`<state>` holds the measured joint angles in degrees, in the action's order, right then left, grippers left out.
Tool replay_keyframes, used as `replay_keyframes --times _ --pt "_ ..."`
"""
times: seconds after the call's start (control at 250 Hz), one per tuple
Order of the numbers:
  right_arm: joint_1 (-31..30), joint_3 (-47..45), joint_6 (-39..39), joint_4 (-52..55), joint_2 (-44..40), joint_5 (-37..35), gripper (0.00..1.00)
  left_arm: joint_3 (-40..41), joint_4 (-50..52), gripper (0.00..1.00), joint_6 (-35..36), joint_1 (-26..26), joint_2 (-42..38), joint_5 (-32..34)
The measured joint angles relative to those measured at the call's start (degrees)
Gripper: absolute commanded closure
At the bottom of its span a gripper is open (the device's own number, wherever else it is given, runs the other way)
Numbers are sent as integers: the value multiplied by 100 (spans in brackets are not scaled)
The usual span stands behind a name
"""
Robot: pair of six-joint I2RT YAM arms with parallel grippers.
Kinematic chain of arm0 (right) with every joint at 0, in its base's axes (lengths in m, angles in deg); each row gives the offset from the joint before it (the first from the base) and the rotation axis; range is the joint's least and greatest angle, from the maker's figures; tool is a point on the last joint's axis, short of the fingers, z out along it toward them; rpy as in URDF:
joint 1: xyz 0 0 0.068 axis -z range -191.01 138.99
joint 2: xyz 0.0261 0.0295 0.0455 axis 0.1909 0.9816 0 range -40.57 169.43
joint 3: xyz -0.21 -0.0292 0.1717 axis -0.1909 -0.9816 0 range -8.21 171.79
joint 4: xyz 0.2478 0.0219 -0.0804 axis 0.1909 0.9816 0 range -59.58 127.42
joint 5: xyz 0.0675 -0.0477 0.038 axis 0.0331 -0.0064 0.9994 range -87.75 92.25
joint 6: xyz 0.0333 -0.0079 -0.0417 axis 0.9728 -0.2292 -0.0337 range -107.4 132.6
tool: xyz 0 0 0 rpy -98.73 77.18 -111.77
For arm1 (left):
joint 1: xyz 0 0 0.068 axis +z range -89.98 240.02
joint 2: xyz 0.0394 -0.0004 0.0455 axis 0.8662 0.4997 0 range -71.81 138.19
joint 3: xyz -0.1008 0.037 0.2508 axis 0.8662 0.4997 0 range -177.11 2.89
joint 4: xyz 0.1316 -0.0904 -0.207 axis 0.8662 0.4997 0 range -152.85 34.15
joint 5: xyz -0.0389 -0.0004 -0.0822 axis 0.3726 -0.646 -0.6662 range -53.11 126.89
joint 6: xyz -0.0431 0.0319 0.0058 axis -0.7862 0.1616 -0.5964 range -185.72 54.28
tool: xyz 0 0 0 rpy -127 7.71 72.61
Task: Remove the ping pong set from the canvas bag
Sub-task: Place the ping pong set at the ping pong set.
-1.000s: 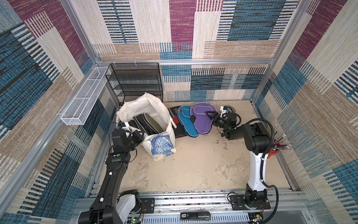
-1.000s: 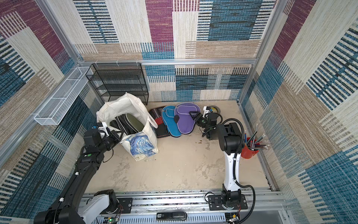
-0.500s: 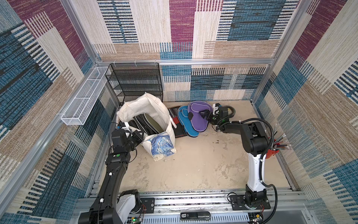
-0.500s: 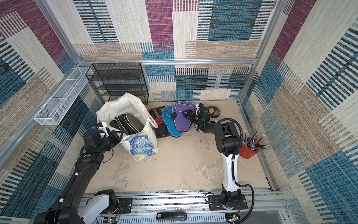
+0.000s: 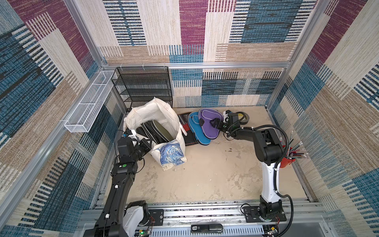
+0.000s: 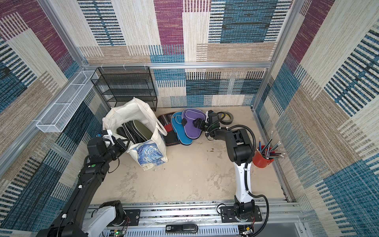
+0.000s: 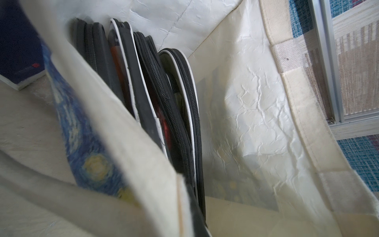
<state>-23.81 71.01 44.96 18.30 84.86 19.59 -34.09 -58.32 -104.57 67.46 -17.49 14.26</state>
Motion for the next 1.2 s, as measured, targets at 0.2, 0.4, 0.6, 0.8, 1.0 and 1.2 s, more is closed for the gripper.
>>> replay_keyframes --times 0.2,0.4,0.6,0.8,1.0,1.2 --pt "-129 289 -398 769 -46 -535 1 -85 72 100 2 0 68 -2" --pt "-197 321 -638 1012 -70 -802 1 -214 245 100 7 0 92 2" --pt "-205 192 -750 1364 -284 -1088 0 -299 378 100 26 0 153 15" --pt "-214 225 -994 1805 -496 -1412 1 -334 378 100 26 2 199 13" --pt "-256 190 -1084 2044 -970 -1495 0 -367 380 100 26 0 256 9" --pt "-529 326 -1274 2192 -1707 -1471 1 -367 380 100 26 2 251 0"
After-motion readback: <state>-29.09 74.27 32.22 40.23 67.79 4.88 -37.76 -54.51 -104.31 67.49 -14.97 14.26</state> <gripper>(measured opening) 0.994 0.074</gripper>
